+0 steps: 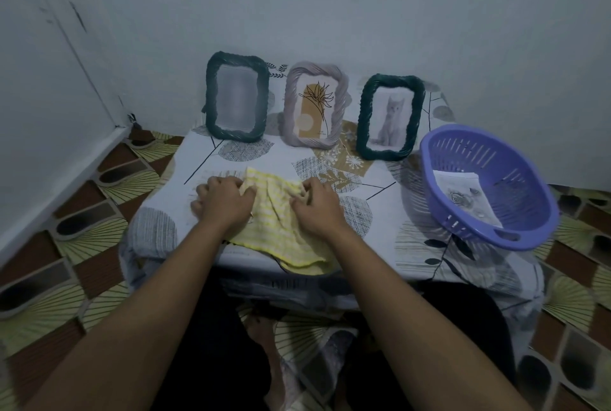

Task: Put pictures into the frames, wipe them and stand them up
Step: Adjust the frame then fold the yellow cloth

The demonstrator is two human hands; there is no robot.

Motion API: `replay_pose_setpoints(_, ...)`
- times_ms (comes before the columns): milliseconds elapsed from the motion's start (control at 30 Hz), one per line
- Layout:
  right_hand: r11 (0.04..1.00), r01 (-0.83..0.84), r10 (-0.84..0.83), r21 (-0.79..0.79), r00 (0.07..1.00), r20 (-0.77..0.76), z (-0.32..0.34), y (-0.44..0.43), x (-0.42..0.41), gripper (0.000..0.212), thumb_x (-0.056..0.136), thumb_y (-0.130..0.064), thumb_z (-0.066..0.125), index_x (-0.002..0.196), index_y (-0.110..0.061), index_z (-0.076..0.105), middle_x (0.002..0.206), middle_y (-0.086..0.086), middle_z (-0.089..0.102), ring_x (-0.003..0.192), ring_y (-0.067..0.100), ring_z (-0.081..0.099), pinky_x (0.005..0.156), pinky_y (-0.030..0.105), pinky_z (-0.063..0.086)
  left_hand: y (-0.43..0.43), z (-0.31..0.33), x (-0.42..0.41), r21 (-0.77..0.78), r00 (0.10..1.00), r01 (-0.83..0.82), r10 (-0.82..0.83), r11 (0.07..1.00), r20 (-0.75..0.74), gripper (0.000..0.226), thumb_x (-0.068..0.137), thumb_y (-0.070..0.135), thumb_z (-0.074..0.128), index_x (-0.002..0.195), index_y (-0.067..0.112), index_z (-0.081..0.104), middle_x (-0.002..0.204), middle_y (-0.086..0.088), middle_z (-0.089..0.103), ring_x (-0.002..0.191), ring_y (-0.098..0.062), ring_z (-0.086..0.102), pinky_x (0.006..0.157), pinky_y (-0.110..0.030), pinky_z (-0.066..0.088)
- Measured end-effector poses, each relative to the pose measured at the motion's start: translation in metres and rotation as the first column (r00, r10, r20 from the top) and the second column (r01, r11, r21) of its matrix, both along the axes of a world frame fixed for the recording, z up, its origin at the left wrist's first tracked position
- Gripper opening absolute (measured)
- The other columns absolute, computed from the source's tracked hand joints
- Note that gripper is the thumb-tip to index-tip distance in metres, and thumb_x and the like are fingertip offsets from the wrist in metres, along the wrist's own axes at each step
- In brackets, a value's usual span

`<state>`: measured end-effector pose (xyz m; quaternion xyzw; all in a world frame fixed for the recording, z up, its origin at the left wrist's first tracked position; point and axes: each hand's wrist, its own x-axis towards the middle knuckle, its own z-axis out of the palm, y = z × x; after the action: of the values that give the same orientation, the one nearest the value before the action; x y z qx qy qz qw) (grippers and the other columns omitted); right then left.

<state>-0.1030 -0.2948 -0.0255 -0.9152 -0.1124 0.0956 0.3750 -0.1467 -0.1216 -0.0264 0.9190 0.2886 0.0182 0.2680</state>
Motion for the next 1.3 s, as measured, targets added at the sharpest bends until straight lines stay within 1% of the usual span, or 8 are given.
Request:
replay_pose_setpoints(233,0.932,0.107,-0.105,0.346,0.994,-0.024,0.011,-0.031,0.0,0.02,0.092,-0.018,0.066,0.091,-0.024,0.046,0.088,-0.006,0.058,0.076,0.01,0.051,0.06,0.024,0.039,-0.003,0.014,0.004,-0.332,0.917,0.113,0.03,0.936,0.397,0.017,0.093,0.035,0.064,0.099,0.019,0.064,0.096,0.003,0.066,0.095,-0.022,0.064,0.085,-0.035,0.05)
replay_pose_setpoints(367,0.854,0.217,-0.224,0.473,0.974,-0.043,0.022,-0.046,0.007,0.031,0.085,-0.02,0.073,0.09,-0.033,0.046,0.101,0.0,0.063,0.089,0.019,0.059,0.077,0.035,0.049,-0.005,0.028,0.009,-0.546,0.85,0.21,0.124,0.811,0.512,0.007,0.092,0.024,0.07,0.096,0.024,0.065,0.092,-0.005,0.068,0.086,-0.023,0.071,0.083,-0.047,0.06)
replay_pose_setpoints(567,0.786,0.163,-0.186,0.597,0.982,-0.023,0.036,-0.062,0.012,0.022,0.086,-0.031,0.077,0.101,-0.024,0.063,0.1,-0.004,0.068,0.094,0.017,0.065,0.086,0.041,0.056,-0.011,0.04,0.013,-0.538,0.825,0.28,0.088,0.795,0.559,0.017,0.094,0.024,0.065,0.087,0.039,0.065,0.101,-0.006,0.063,0.097,-0.032,0.068,0.082,-0.054,0.059)
replay_pose_setpoints(733,0.751,0.212,-0.162,0.625,0.977,-0.137,0.036,-0.07,0.015,0.032,0.091,-0.014,0.065,0.116,-0.033,0.062,0.12,0.003,0.064,0.112,0.023,0.061,0.098,0.049,0.053,-0.015,0.042,0.013,-0.577,0.842,0.283,0.089,0.766,0.531,0.019,0.102,0.018,0.052,0.116,0.026,0.063,0.117,-0.012,0.063,0.103,-0.032,0.066,0.087,-0.054,0.057)
replay_pose_setpoints(867,0.685,0.348,-0.245,0.64,0.937,-0.247,0.04,-0.078,0.018,0.018,0.095,-0.012,0.063,0.11,-0.022,0.063,0.109,0.011,0.071,0.103,0.026,0.067,0.093,0.044,0.056,-0.009,0.037,0.011,-0.575,0.841,0.159,0.195,0.803,0.505,0.017,0.104,0.019,0.048,0.116,0.02,0.06,0.116,-0.009,0.063,0.103,-0.029,0.063,0.092,-0.047,0.054)
replay_pose_setpoints(1033,0.618,0.326,-0.165,0.716,0.944,-0.287,0.045,-0.077,0.015,0.021,0.098,0.002,0.053,0.106,-0.015,0.063,0.099,0.014,0.066,0.083,0.021,0.064,0.073,0.034,0.058,-0.011,0.031,0.009,-0.649,0.831,0.113,0.286,0.752,0.476,0.02,0.103,0.011,0.049,0.117,0.023,0.057,0.103,-0.005,0.061,0.081,-0.02,0.059,0.069,-0.035,0.051)
replay_pose_setpoints(1200,0.51,0.292,-0.035,0.809,0.947,-0.32,0.053,-0.07,0.013,0.035,0.099,0.009,0.045,0.115,-0.015,0.064,0.09,0.01,0.061,0.075,0.016,0.06,0.068,0.026,0.057,-0.012,0.028,0.005,-0.332,0.94,-0.079,0.181,0.94,0.288,0.043,0.096,0.03,0.059,0.137,0.021,0.048,0.138,-0.009,0.046,0.118,-0.026,0.049,0.098,-0.039,0.039)
replay_pose_setpoints(1300,0.49,0.276,0.024,0.827,0.944,-0.329,0.064,-0.062,0.01,0.04,0.098,0.015,0.037,0.109,-0.01,0.067,0.094,0.007,0.067,0.078,0.014,0.061,0.066,0.022,0.053,-0.025,0.04,0.0,-0.079,0.917,-0.025,0.054,0.997,0.395,0.028,0.088,0.038,0.063,0.115,0.028,0.06,0.126,-0.005,0.054,0.121,-0.028,0.048,0.105,-0.048,0.037)
